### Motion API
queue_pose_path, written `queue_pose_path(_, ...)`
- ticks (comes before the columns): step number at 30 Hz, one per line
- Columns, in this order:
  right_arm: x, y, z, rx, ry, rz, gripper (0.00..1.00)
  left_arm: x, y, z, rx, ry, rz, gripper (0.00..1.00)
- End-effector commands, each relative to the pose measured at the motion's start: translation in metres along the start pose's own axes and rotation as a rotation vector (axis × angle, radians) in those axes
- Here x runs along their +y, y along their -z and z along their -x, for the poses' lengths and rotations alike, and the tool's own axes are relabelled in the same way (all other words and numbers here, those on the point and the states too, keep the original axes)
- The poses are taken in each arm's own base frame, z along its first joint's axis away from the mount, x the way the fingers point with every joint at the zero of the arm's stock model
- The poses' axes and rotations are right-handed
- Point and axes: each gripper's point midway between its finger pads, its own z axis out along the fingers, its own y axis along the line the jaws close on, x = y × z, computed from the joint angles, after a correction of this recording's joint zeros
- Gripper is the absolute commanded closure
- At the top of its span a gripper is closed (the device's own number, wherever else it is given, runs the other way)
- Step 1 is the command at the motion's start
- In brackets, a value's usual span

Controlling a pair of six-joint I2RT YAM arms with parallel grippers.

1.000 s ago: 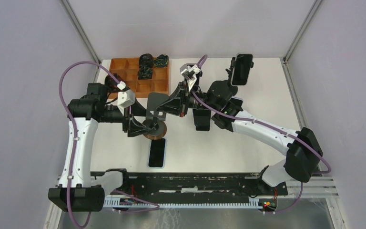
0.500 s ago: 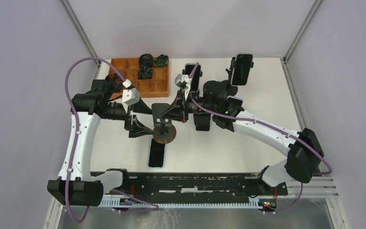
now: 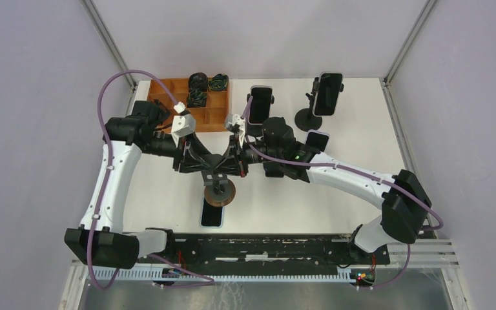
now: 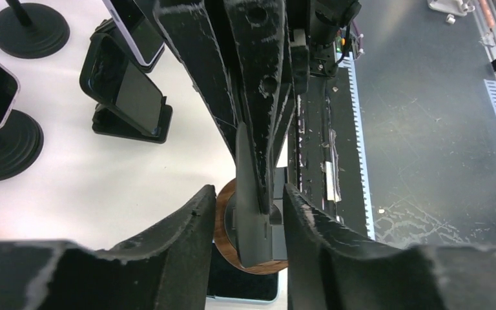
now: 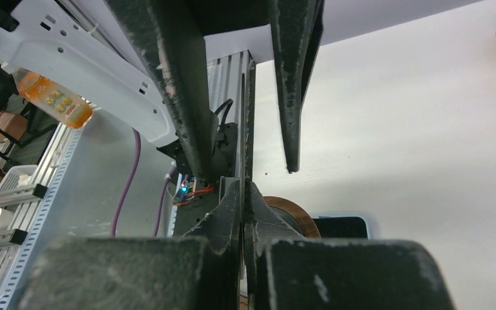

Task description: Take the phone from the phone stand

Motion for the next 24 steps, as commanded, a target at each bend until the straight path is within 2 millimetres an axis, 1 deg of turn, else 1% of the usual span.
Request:
queue_pose_path(1, 0.008, -0.004, 0.032, -0.073, 0.086, 0.026, 1.0, 0.01, 0.0, 0.0, 0.014, -0.038, 0.004, 0.6)
queue_pose_path(2, 0.007, -0.004, 0.032, -0.072, 0.088, 0.022, 0.99, 0.013, 0.0, -0.001, 0.019, -0.037, 0.003, 0.76)
queue_pose_path(3, 0.006, -0.003, 0.031, -0.07, 0.089, 0.018, 0.95, 0.016, -0.001, -0.004, 0.024, -0.036, 0.001, 0.93)
queue_pose_path(4, 0.005, -0.003, 0.029, -0.069, 0.093, 0.01, 0.89, 0.019, -0.002, -0.007, 0.035, -0.044, 0.001, 0.97)
queue_pose_path(5, 0.003, -0.002, 0.027, -0.069, 0.096, 0.001, 0.84, 0.023, -0.001, -0.011, 0.055, -0.06, 0.006, 0.98)
queue_pose_path(6, 0.0, -0.001, 0.024, -0.066, 0.095, -0.013, 0.76, 0.027, -0.001, -0.014, 0.07, -0.081, 0.013, 0.98)
queue_pose_path(7, -0.004, 0.001, 0.022, -0.062, 0.092, -0.034, 0.63, 0.033, -0.001, -0.018, 0.084, -0.093, 0.024, 0.98)
queue_pose_path(9, -0.015, 0.005, 0.019, -0.046, 0.073, -0.074, 0.46, 0.047, -0.001, -0.023, 0.106, -0.1, 0.055, 0.98)
queue_pose_path(10, -0.023, 0.009, 0.017, -0.035, 0.058, -0.112, 0.37, 0.055, -0.001, -0.026, 0.119, -0.102, 0.072, 0.98)
queue_pose_path(12, -0.04, 0.024, 0.018, -0.032, 0.036, -0.206, 0.24, 0.069, 0.0, -0.03, 0.142, -0.09, 0.098, 0.98)
queue_pose_path(14, -0.053, 0.043, 0.019, -0.041, 0.014, -0.29, 0.17, 0.077, 0.0, -0.034, 0.159, -0.051, 0.106, 0.98)
queue_pose_path(15, -0.057, 0.051, 0.019, -0.044, 0.007, -0.32, 0.14, 0.079, -0.001, -0.036, 0.166, -0.034, 0.104, 0.98)
queue_pose_path(18, -0.06, 0.07, 0.018, -0.061, 0.006, -0.394, 0.02, 0.089, -0.002, -0.046, 0.189, 0.007, 0.116, 0.98)
queue_pose_path(21, -0.064, 0.085, 0.016, -0.061, 0.003, -0.467, 0.02, 0.111, -0.002, -0.052, 0.202, 0.057, 0.183, 0.98)
queue_pose_path(24, -0.067, 0.101, 0.012, -0.052, 0.002, -0.536, 0.02, 0.126, 0.0, -0.06, 0.24, 0.024, 0.204, 0.98)
